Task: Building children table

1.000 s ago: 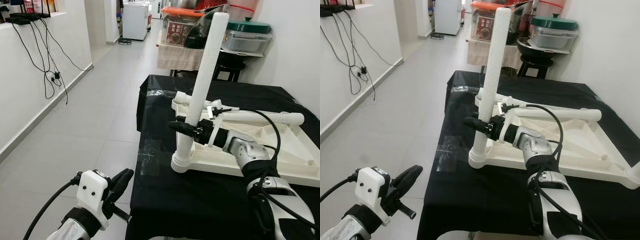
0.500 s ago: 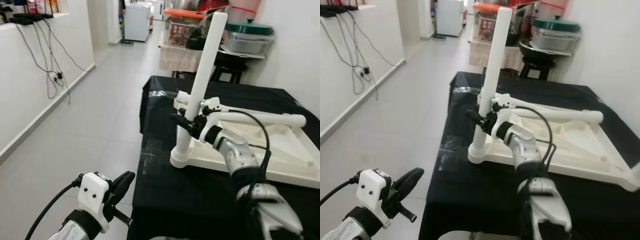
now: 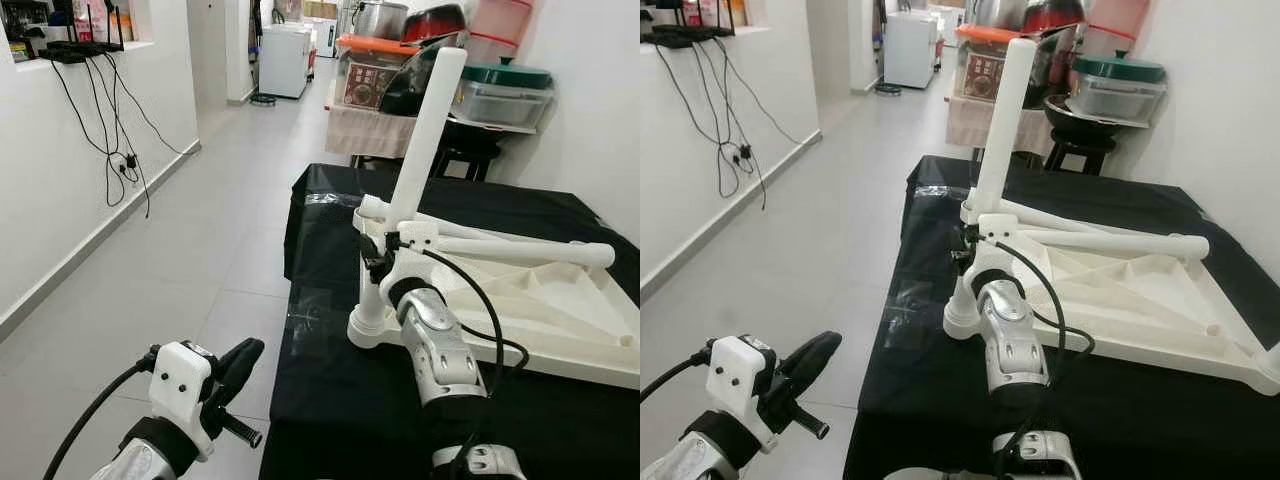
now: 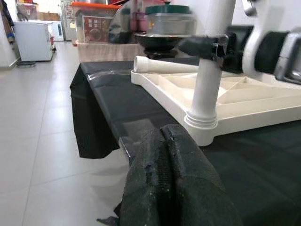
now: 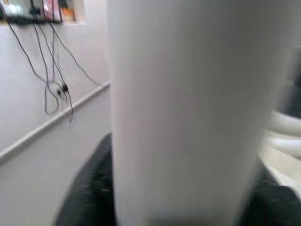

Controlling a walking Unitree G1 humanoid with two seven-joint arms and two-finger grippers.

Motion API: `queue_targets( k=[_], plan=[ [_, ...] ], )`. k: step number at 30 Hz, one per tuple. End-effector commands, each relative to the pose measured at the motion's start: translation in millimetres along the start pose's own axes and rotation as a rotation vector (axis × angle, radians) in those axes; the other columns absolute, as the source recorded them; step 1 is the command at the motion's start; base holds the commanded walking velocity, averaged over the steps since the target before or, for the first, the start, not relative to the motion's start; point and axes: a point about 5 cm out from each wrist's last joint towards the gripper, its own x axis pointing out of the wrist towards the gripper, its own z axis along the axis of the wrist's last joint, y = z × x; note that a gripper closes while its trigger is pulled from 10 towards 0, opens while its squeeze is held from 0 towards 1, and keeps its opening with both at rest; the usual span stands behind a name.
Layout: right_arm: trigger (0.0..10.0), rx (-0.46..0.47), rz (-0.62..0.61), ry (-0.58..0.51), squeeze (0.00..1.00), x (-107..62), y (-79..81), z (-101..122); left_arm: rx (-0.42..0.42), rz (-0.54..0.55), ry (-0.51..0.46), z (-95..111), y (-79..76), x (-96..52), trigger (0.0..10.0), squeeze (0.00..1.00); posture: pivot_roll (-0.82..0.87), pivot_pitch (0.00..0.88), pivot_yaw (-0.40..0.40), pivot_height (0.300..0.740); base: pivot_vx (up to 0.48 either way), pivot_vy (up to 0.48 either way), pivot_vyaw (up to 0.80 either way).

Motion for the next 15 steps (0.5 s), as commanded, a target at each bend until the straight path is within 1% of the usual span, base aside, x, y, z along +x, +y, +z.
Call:
queue_targets(
  k=[1,2,3,4,5,6,7,8,9,10,11,12,13,14,15],
  plan=[
    [10.0,0.022,-0.014,0.047,1.00,-2.8,-4.9,-4.3,-0.005,-0.010,0.010,-1.4,-1.4,0.8,10.0,0.00,0.03,0.000,-0.098,0.740,0.000,0.000,0.00],
    [10.0,0.051,0.034,0.046,1.00,-0.3,-4.4,0.1,-0.005,-0.011,0.010,-1.5,-1.7,1.2,10.0,0.00,0.03,0.000,-0.098,0.740,0.000,0.000,0.00],
    [10.0,0.033,0.130,0.036,1.00,4.7,-3.3,5.5,-0.005,-0.011,0.009,-1.5,-1.9,1.5,10.0,0.00,0.03,0.000,-0.098,0.740,0.000,0.000,0.00],
    [10.0,0.033,0.130,0.036,1.00,4.7,-3.3,5.5,-0.005,-0.011,0.009,-1.5,-1.9,1.5,10.0,0.00,0.03,0.000,-0.098,0.740,0.000,0.000,0.00],
    [10.0,0.011,0.225,0.030,1.00,9.4,-3.1,9.6,-0.005,-0.011,0.009,-1.5,-1.9,1.9,10.0,0.00,0.03,0.000,-0.099,0.740,0.000,0.000,0.00],
    [10.0,0.017,0.342,0.039,0.96,13.3,-2.8,11.2,-0.005,-0.011,0.008,-1.5,-1.9,2.1,10.0,0.00,0.03,0.000,-0.098,0.740,0.000,0.000,0.00],
    [10.0,0.017,0.342,0.039,0.96,13.3,-2.8,11.2,-0.005,-0.011,0.008,-1.5,-1.9,2.1,10.0,0.00,0.03,0.000,-0.098,0.740,0.000,0.000,0.00],
    [10.0,0.018,0.482,0.055,0.14,14.8,-1.2,11.0,-0.005,-0.011,0.008,-1.5,-1.9,2.2,10.0,0.00,0.03,0.000,-0.098,0.740,0.000,0.000,0.00],
    [10.0,0.026,0.573,0.067,0.00,15.4,-0.6,10.6,-0.005,-0.011,0.007,-1.6,-2.0,2.4,10.0,0.00,0.03,0.000,-0.099,0.740,0.000,0.000,0.00],
    [10.0,0.026,0.573,0.067,0.00,15.4,-0.6,10.6,-0.005,-0.011,0.007,-1.6,-2.0,2.4,10.0,0.00,0.03,0.000,-0.099,0.740,0.000,0.000,0.00],
    [10.0,0.075,0.717,0.109,0.00,16.5,0.4,10.2,-0.006,-0.011,0.008,-1.6,-2.1,2.3,10.0,0.00,0.04,0.000,-0.101,0.740,0.000,0.000,0.00],
    [10.0,0.075,0.778,0.120,0.00,16.9,1.7,11.4,-0.006,-0.011,0.008,-1.6,-2.2,2.2,10.0,0.00,0.04,0.000,-0.101,0.740,0.000,0.000,0.00],
    [10.0,0.075,0.778,0.120,0.00,16.9,1.7,11.4,-0.006,-0.011,0.008,-1.6,-2.2,2.2,10.0,0.00,0.04,0.000,-0.101,0.740,0.000,0.000,0.00],
    [10.0,0.070,0.836,0.131,0.00,16.8,2.7,12.5,-0.006,-0.010,0.008,-1.5,-2.2,2.0,10.0,0.00,0.04,0.000,-0.101,0.740,0.000,0.000,0.00],
    [10.0,0.070,0.836,0.131,0.00,16.8,2.7,12.5,-0.006,-0.010,0.008,-1.5,-2.2,2.0,10.0,0.00,0.04,0.000,-0.101,0.740,0.000,0.000,0.00]
  ],
)
